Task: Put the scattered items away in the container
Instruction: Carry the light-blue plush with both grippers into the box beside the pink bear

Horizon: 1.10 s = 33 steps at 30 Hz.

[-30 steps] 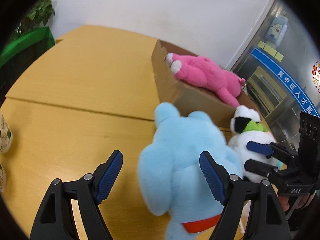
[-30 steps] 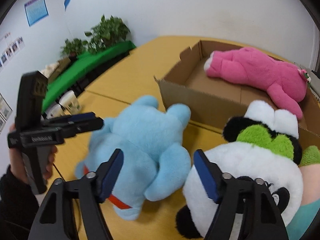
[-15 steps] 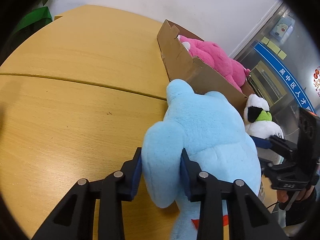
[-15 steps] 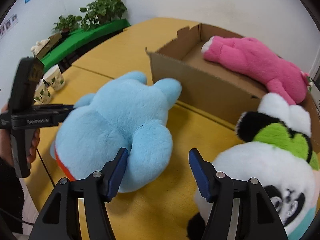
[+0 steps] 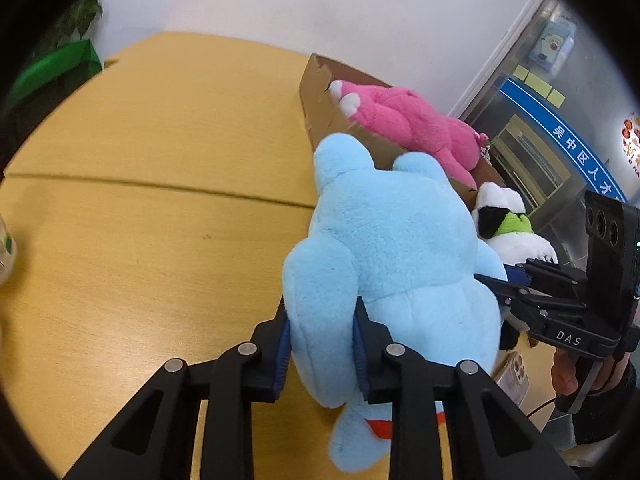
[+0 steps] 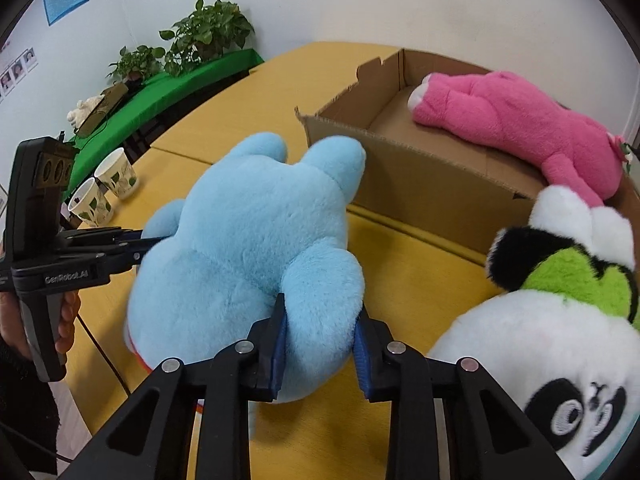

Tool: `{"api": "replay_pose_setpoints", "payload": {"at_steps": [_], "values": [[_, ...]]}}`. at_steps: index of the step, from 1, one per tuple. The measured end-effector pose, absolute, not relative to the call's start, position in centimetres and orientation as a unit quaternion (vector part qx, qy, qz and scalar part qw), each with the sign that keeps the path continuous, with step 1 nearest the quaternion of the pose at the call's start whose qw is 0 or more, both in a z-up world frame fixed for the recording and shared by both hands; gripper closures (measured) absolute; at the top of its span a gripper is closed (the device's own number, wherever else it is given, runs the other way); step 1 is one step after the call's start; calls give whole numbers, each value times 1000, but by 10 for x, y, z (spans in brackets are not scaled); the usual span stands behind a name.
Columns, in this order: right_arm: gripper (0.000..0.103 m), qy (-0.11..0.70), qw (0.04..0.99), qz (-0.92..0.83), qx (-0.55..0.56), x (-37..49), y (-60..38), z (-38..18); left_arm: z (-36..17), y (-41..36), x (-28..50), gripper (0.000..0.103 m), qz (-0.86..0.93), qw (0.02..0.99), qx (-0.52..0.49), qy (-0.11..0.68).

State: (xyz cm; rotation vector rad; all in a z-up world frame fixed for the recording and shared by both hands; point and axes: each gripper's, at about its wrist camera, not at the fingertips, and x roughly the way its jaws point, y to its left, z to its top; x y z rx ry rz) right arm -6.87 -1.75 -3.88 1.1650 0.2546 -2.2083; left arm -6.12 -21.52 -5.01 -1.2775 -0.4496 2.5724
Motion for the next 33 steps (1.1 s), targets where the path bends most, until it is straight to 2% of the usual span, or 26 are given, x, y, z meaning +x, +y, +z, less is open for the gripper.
{"api": "replay_pose_setpoints", "payload": {"at_steps": [8,15,20,27,33], "values": [[74,75,315,-876,357,-76,1,33,36,-196,-82,78,917,106,-369,-110],[74,80,297,-905,294,-132,18,99,101,-179,-172,78,933,130,-332,-55],[74,79,285,-902,315,-201,23,96,76,-164,-255,78,911,132,-388,-51],[74,97,284,-859,416,-279,18,30,2,-142,-323,79,876,106,-470,-25],[74,108,293,-805,504,-311,5,-25,-18,-130,-340,80,864,91,-495,13]]}}
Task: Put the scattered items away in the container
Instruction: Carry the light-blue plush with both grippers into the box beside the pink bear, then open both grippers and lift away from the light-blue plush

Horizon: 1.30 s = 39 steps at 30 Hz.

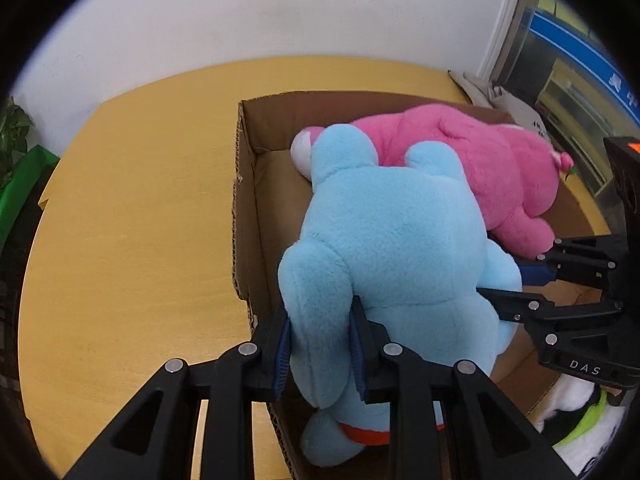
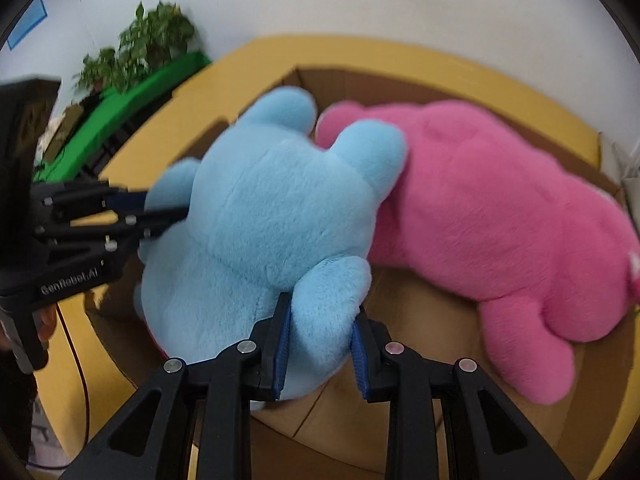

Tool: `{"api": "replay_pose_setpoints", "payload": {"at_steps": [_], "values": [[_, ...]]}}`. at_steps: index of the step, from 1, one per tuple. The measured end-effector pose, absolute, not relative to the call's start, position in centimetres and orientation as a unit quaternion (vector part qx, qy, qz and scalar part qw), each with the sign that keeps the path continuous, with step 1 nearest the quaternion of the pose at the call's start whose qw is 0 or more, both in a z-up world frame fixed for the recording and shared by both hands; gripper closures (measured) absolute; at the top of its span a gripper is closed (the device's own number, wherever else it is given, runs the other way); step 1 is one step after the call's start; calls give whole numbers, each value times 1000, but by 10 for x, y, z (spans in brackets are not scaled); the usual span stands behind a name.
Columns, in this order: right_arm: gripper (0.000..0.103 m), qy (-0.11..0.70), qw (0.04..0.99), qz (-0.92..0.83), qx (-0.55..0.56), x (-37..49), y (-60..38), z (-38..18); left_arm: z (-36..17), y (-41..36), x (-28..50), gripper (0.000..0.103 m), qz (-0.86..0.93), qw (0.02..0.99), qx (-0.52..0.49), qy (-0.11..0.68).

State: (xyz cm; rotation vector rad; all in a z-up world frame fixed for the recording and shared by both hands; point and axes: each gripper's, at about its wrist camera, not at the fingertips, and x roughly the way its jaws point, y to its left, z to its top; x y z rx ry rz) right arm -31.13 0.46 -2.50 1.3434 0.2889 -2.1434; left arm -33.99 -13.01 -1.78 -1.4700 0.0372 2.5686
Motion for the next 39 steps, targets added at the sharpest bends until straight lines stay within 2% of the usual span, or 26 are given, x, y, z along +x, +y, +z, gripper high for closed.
{"api": "replay_pose_setpoints", "payload": {"at_steps": [6,19,23,25,26,27,28,30,33,36,39], "values": [[74,73,300,-801,513,-319,18,-14,-20,-125,-336,80,859,109,-500,31],[72,72,297,-787,536,-314,14,-25,-40,-129,-332,76,849,109,-515,38],[57,87,261,-802,531,-310,24,-35,-34,-134,-326,73,855,116,-505,18],[37,106,237,-815,518,-301,32,-32,-24,-138,-316,66,863,105,-495,19],[21,110,224,-827,504,-294,37,-27,-19,-139,-310,65,867,100,-487,19],[13,110,213,-840,486,-286,43,-19,-11,-142,-301,61,873,102,-477,13],[11,104,209,-851,470,-276,49,-9,-1,-145,-289,57,880,99,-464,5],[7,80,213,-869,440,-255,61,10,17,-150,-264,36,894,86,-439,-11],[0,38,223,-890,395,-217,70,39,43,-149,-228,25,914,76,-397,-34],[0,14,239,-900,363,-176,72,58,63,-139,-191,25,930,57,-361,-42],[0,25,235,-909,343,-148,56,66,75,-130,-164,25,940,38,-338,-35]]}}
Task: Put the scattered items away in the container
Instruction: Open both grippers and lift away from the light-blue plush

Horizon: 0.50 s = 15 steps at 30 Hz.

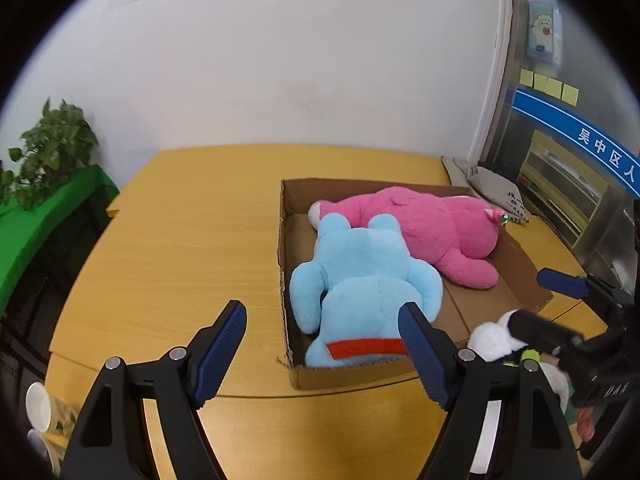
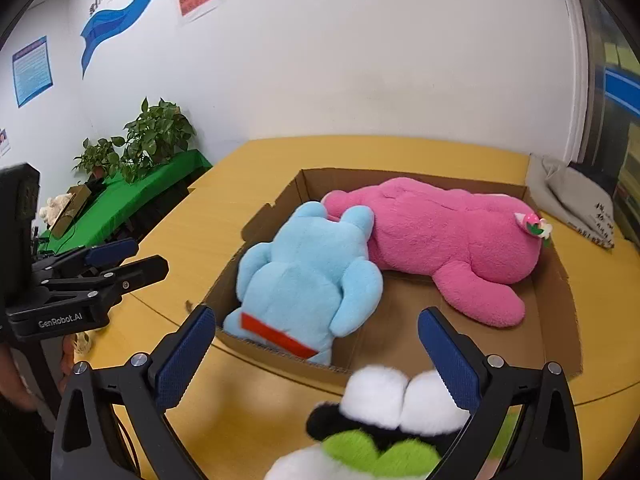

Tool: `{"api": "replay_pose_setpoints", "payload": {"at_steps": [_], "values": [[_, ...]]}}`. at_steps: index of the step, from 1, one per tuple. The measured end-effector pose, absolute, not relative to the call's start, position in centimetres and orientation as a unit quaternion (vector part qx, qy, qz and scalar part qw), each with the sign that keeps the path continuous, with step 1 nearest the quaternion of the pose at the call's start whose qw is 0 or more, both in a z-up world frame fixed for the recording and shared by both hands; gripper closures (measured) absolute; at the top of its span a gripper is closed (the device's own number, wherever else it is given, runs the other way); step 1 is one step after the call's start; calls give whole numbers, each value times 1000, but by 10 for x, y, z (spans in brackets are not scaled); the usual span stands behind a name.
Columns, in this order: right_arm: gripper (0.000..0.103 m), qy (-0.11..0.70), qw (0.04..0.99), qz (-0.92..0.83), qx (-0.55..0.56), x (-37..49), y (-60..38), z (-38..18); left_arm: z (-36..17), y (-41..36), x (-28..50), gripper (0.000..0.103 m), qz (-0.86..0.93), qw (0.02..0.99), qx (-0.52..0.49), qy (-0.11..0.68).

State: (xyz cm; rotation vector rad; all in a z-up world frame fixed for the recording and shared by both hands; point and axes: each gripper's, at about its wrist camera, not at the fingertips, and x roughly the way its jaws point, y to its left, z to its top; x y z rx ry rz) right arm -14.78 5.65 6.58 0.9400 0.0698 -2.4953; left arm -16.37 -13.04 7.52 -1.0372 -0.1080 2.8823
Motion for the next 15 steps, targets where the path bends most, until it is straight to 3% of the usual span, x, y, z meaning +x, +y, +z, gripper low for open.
{"api": "replay_pose_setpoints", "payload": {"at_steps": [15], "values": [[0,38,226,-911,342,-97,58,61,71,-116,-104,25,942,29,-327,-66]]}}
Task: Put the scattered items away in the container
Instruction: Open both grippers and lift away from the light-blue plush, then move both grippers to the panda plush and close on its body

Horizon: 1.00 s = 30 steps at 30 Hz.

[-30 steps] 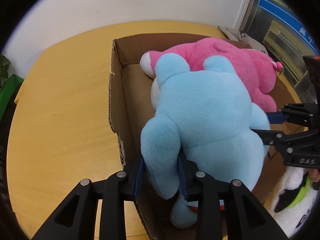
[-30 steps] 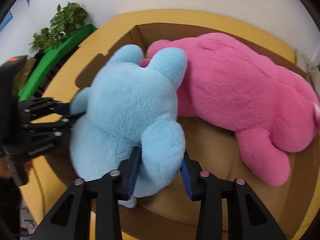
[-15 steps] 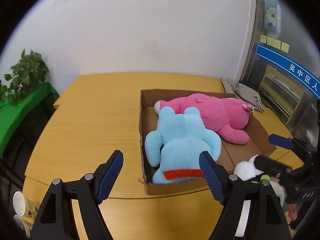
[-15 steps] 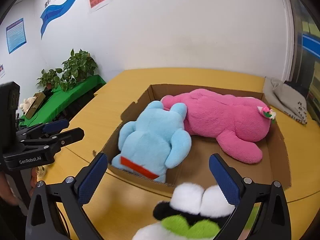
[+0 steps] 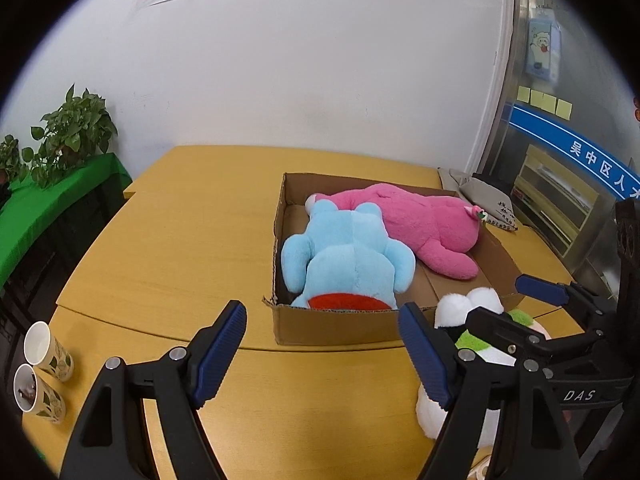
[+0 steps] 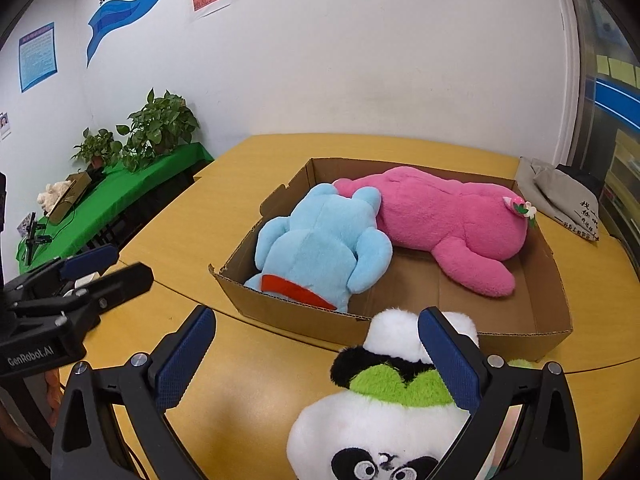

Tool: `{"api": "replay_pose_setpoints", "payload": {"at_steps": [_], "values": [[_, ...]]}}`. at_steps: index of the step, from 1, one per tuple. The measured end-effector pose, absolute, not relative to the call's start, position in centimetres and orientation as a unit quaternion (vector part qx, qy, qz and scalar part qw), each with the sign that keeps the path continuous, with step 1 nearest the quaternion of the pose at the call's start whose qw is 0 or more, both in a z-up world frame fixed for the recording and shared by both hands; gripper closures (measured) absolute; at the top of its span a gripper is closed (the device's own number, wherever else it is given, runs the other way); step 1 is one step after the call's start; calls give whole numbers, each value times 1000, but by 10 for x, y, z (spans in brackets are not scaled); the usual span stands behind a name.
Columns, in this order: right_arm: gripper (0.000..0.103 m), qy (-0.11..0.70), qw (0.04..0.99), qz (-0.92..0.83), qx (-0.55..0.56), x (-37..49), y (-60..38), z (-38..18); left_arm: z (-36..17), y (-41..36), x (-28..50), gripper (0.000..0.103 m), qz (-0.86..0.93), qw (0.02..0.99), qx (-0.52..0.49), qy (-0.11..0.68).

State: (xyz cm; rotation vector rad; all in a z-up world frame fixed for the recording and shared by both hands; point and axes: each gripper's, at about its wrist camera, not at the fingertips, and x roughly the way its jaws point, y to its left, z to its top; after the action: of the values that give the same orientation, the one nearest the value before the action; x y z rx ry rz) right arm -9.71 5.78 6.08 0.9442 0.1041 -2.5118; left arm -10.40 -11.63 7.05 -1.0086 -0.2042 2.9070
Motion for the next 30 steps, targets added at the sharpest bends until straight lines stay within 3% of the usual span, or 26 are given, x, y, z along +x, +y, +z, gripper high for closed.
{"api": "replay_pose_setpoints", "payload": {"at_steps": [30], "values": [[0,47,228,-908,349,-90,58,58,56,-107,-102,25,935,45,-342,-75]]}}
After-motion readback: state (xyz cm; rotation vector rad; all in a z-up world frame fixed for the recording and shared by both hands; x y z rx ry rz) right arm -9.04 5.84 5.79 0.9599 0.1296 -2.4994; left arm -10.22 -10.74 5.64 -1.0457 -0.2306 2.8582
